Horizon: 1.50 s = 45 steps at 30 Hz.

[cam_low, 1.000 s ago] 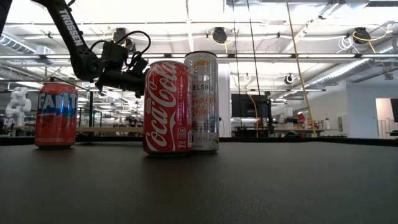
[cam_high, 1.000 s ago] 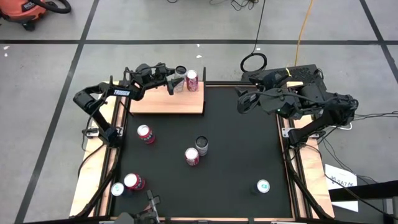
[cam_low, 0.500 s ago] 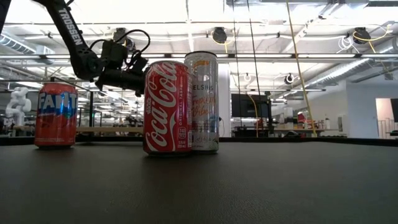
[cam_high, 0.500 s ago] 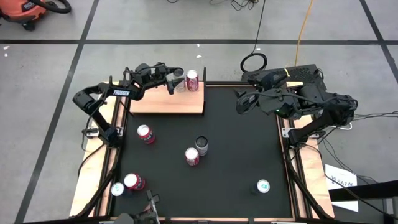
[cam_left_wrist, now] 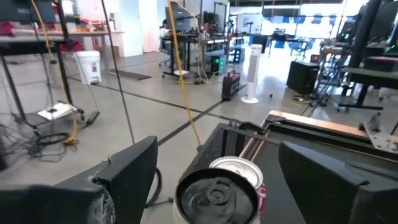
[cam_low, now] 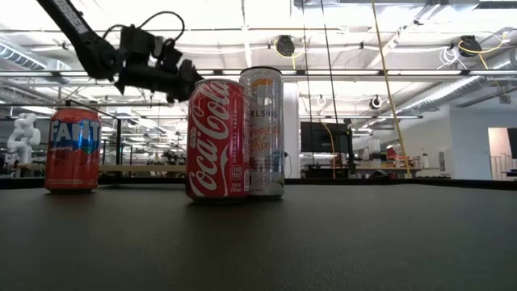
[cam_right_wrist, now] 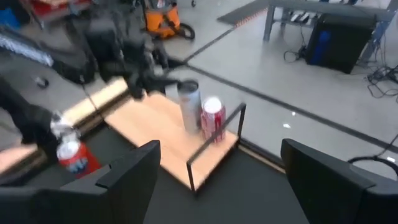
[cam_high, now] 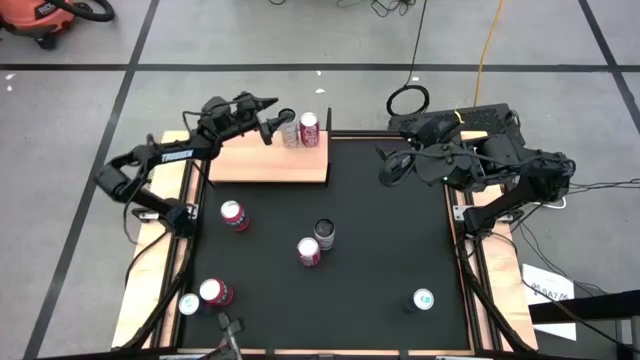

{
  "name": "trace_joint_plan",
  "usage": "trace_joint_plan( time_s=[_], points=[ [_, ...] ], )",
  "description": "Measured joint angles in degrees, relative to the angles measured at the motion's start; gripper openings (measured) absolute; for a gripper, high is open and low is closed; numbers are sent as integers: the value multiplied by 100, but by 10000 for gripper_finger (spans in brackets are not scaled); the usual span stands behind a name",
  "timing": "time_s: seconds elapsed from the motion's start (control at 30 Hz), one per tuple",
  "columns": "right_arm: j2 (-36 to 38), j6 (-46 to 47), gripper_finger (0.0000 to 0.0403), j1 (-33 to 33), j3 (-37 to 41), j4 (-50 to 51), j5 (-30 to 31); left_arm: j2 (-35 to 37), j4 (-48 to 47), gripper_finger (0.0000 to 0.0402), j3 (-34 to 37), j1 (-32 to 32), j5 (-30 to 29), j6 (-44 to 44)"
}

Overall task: Place canned beverage on shelf
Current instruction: Put the right blue soda can on the shelf

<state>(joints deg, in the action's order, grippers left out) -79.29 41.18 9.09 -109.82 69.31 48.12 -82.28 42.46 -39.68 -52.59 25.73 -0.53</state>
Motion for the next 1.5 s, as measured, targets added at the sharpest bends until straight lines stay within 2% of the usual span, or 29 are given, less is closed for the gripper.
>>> trace_joint_plan(
  time_s=[0.17, 0.33, 0.5, 0.67, 0.77, 1.0, 1.1, 1.23, 1.4, 1.5],
  points=[
    [0, 162, 320, -167, 14, 826, -1090, 786, -793, 334, 0, 121, -326, -49],
    [20, 11, 320, -195, 426, 755, -1913, 1619, -1558, 334, 0, 530, -732, -210],
    [35, -120, 320, -189, 1016, 721, -3014, 2304, -2283, 334, -26, 1369, -1364, -300],
    [28, -136, 320, 48, 1621, 689, -3869, 2509, -3182, 334, -396, 2523, -2189, -293],
    [28, -53, 320, 257, 1817, 745, -4075, 2501, -3328, 334, -540, 3204, -2595, 83],
    [28, 524, 320, 1089, 1960, 749, -4522, 2472, -3296, 334, -685, 4419, -3057, 1490],
    [28, 797, 320, 1617, 1976, 883, -4537, 2383, -3159, 334, -691, 4923, -3201, 1578],
    [28, 1122, 320, 2391, 1979, 866, -4486, 2029, -2561, 334, -691, 5665, -3703, 1669],
    [4, 1582, 320, 3331, 1982, 808, -3953, 1286, -1585, 334, -691, 6367, -4308, 1460],
    [4, 2191, 320, 3755, 2154, 672, -3714, 785, -1095, 334, -833, 6685, -4579, 1355]
  ],
)
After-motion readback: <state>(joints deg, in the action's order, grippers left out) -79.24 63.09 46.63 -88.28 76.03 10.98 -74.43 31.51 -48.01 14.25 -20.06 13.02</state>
